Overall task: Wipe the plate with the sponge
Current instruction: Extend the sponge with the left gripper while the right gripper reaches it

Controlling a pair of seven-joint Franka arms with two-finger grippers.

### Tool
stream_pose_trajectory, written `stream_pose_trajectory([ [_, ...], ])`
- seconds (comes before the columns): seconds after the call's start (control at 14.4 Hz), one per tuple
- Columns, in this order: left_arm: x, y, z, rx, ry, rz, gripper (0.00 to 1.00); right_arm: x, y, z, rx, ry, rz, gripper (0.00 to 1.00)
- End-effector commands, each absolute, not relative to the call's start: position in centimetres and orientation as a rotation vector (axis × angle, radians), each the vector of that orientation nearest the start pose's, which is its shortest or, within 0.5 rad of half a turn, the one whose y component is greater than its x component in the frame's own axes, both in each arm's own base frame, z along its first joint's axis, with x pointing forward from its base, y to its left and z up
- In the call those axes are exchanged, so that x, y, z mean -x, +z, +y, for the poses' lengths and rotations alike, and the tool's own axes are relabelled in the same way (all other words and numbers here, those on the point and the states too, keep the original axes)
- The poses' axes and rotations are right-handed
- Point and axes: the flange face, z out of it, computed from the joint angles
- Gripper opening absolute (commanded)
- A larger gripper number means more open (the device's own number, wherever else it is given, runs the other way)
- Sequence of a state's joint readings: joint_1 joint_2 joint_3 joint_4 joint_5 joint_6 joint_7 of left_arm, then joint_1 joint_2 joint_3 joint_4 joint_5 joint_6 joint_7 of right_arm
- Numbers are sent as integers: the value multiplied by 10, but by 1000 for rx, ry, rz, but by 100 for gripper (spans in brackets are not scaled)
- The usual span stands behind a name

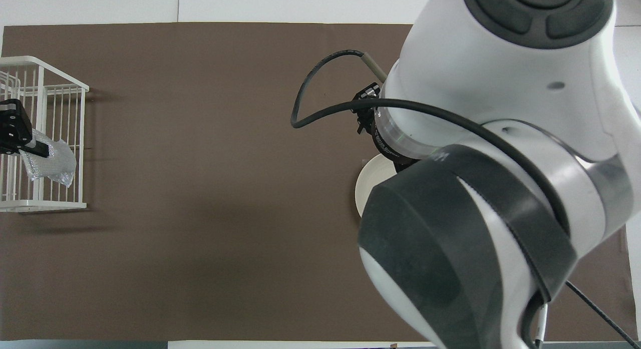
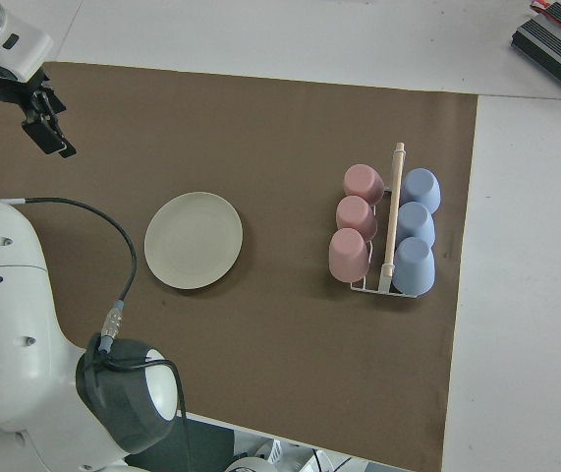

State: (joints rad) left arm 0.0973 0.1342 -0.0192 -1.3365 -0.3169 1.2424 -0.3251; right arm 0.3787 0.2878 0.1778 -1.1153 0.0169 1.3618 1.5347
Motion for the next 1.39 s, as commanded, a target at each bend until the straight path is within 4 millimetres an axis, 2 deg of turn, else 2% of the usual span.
stream_pose_trajectory([
  [0.0,-537,622,15,3551,625,-658,0,-517,649,321,2722,119,1560,100],
  [0.14,-518,598,6,3684,626,-778,0,-515,645,325,2646,176,1653,100],
  [0.28,-505,579,-9,3795,608,-787,0,-505,641,331,2582,294,1699,100],
  [0.55,-481,557,-25,4030,506,-918,0,-494,637,357,2276,409,1862,100],
  [0.69,-466,541,-39,4148,449,-795,0,-482,632,373,2238,408,1857,100],
  [0.83,-449,524,-70,4243,415,-709,0,-464,622,392,2198,435,1811,100],
  [0.9,-445,517,-77,4298,402,-691,0,-458,617,399,2147,474,1800,100],
  [1.04,-437,499,-93,4394,396,-589,0,-455,611,405,2074,497,1803,100],
  [1.18,-428,473,-99,4501,294,-372,0,-450,606,412,2068,488,1787,100],
  [1.25,-423,463,-105,4533,301,-215,0,-445,598,419,2075,484,1777,100],
  [1.32,-423,455,-107,4555,308,-162,0,-440,592,426,2071,478,1767,100],
])
